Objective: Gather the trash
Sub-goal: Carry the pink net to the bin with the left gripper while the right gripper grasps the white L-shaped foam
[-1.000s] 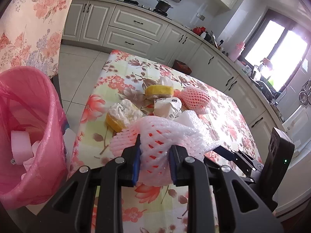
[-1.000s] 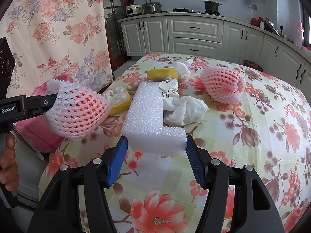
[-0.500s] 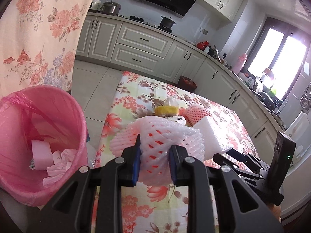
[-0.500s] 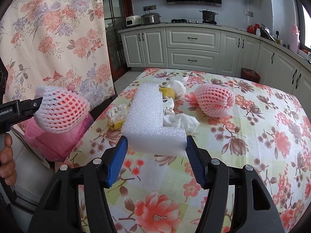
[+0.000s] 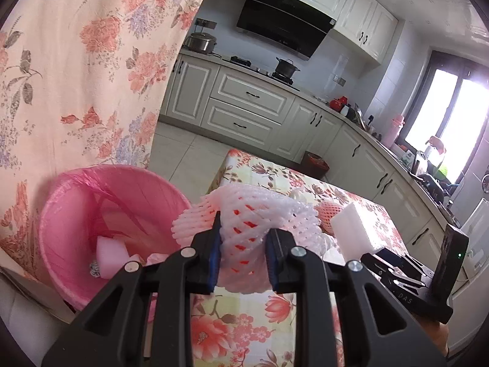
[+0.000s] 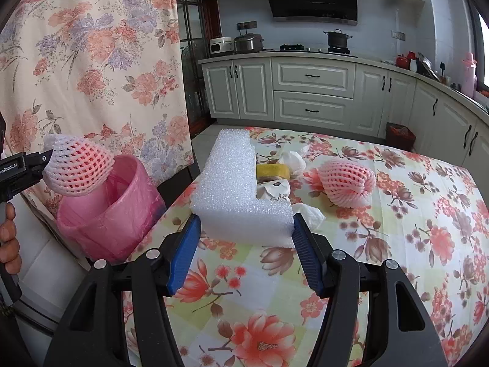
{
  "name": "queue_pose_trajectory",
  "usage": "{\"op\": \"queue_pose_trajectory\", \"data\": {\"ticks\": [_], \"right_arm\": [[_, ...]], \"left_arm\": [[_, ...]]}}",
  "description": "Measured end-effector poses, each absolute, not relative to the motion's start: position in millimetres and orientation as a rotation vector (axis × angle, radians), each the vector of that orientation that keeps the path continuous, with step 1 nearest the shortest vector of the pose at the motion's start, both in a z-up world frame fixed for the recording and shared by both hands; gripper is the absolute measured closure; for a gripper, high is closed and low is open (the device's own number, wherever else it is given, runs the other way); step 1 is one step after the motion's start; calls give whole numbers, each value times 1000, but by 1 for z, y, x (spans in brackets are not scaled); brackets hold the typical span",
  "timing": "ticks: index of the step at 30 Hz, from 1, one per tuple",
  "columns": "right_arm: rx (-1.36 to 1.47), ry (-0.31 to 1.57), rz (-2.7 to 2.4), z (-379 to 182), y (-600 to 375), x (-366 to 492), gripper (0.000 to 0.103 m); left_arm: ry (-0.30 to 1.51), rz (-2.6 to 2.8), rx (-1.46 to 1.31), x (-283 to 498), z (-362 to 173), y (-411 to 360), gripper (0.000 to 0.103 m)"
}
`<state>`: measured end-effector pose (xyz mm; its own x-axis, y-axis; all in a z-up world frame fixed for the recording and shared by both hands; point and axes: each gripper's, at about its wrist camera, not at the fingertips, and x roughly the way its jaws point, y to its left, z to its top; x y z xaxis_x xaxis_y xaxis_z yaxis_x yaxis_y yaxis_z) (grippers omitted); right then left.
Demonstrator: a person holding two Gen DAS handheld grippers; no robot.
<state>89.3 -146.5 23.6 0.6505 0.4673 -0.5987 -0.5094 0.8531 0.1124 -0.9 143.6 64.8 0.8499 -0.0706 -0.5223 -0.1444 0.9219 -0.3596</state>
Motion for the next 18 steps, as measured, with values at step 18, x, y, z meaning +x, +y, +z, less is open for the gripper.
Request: {"op": "queue_pose_trajectory", "data": {"ticks": [18], "right_arm": [[-126, 618, 693, 49, -74, 81, 44]], "left_arm": [[497, 262, -392, -34, 75, 209, 78]]}}
